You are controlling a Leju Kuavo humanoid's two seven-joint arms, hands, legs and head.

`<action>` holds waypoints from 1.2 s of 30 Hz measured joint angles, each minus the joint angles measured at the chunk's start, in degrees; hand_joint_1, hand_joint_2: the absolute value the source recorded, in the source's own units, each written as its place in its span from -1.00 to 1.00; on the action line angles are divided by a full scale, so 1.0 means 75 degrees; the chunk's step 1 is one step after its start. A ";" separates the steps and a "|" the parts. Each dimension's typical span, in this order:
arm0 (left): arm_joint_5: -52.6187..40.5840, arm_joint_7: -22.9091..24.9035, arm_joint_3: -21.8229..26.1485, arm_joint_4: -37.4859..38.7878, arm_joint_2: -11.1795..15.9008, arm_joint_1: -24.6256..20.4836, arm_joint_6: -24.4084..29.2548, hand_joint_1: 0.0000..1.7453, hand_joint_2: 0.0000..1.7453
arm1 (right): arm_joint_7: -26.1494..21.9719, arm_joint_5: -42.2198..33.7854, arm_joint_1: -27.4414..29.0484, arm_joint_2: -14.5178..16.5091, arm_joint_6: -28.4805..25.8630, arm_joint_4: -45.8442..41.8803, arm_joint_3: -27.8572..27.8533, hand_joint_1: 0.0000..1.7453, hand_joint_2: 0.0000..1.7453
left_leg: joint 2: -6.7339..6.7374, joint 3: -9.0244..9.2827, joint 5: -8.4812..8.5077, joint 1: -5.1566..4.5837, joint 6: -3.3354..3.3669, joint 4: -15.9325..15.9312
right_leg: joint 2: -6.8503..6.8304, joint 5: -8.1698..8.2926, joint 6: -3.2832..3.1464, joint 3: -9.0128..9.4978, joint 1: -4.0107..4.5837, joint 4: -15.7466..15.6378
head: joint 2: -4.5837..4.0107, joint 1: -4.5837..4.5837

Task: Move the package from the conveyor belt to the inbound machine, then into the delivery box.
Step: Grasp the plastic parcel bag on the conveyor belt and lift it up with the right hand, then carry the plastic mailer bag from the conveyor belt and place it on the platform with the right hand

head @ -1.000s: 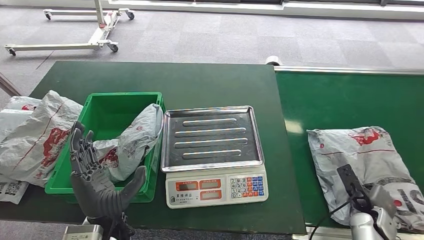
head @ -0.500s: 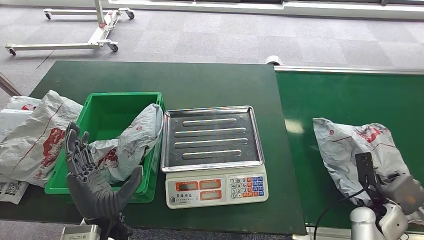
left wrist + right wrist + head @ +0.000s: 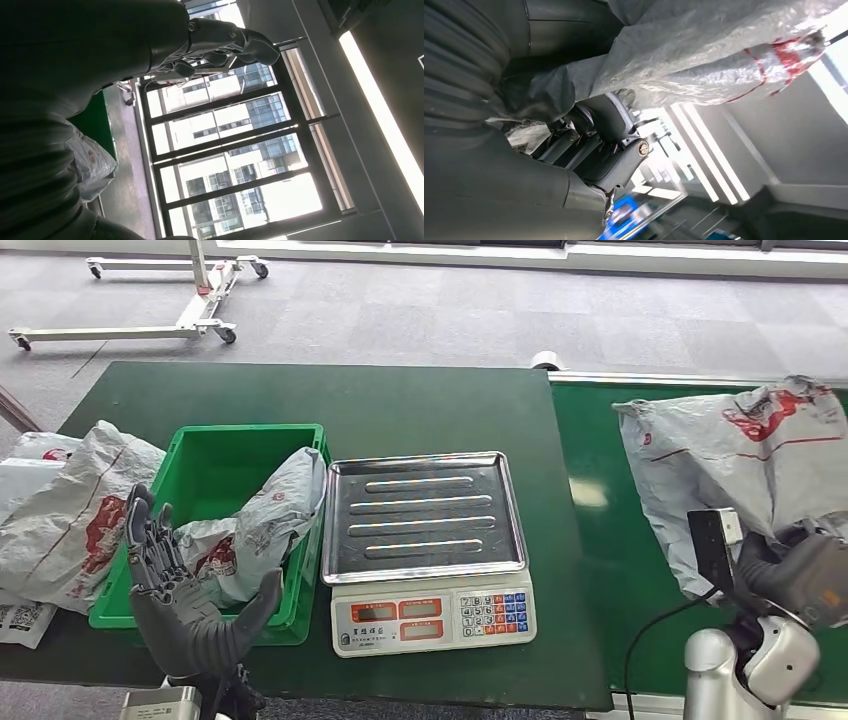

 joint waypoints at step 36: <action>0.0474 0.0000 -0.0598 0.0399 0.0607 -0.0184 0.1067 -1.00 1.00 | -0.1568 -0.1984 0.0608 -0.0756 0.1895 -0.0673 0.5372 1.00 1.00 | -0.0001 0.0000 0.0000 0.0002 -0.0003 0.0000 | 0.0002 -0.0006 -0.0007 -0.0006 0.0003 -0.0001 | -0.0001 -0.0001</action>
